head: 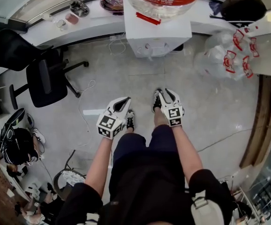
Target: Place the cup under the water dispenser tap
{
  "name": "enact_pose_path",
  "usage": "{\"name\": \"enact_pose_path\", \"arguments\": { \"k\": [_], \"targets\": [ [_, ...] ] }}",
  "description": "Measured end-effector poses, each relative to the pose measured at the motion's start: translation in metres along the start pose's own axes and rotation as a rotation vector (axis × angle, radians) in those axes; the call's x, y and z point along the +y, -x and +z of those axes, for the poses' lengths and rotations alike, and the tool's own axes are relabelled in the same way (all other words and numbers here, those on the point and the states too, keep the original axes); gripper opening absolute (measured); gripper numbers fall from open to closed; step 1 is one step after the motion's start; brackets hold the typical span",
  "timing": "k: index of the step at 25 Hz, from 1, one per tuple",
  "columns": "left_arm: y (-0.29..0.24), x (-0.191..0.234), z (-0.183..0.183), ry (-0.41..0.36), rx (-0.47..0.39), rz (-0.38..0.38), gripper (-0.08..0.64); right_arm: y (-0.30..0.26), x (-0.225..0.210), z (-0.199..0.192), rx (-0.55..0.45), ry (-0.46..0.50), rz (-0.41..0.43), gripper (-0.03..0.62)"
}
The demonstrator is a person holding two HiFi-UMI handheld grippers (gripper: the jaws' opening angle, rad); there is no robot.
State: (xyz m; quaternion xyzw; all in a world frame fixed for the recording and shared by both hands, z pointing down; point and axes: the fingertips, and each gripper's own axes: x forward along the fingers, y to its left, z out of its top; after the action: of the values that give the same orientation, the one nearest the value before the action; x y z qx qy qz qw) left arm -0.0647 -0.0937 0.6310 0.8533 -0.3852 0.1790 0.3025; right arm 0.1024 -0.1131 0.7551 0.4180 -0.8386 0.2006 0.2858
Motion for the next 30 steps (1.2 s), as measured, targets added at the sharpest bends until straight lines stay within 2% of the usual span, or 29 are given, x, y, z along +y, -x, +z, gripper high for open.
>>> {"name": "enact_pose_path", "arguments": {
  "k": [6,9,11,15,19,27,30],
  "targets": [
    [0.007,-0.014,0.025,-0.034,-0.044,-0.020,-0.002,0.054,-0.007,0.027,-0.008,0.043,-0.013,0.072],
    [0.013,-0.023,0.031,-0.058,-0.057,-0.034,-0.002,0.076,-0.005,0.030,-0.005,0.007,-0.032,0.026],
    [0.022,-0.027,0.033,-0.071,-0.065,-0.039,-0.002,0.087,0.007,0.035,-0.020,-0.012,-0.014,0.000],
    [0.039,-0.039,0.040,-0.103,-0.073,-0.065,-0.002,0.097,0.038,0.060,-0.061,0.031,0.067,-0.005],
    [0.054,-0.057,0.038,-0.111,-0.090,-0.094,-0.002,0.112,0.064,0.092,-0.089,0.104,0.109,-0.005],
    [0.100,-0.077,0.039,-0.137,-0.133,-0.122,-0.002,0.158,0.134,0.147,-0.186,0.216,0.139,-0.005],
    [0.118,-0.076,0.042,-0.157,-0.139,-0.130,-0.002,0.170,0.151,0.157,-0.213,0.238,0.122,-0.005]
  ]
}}
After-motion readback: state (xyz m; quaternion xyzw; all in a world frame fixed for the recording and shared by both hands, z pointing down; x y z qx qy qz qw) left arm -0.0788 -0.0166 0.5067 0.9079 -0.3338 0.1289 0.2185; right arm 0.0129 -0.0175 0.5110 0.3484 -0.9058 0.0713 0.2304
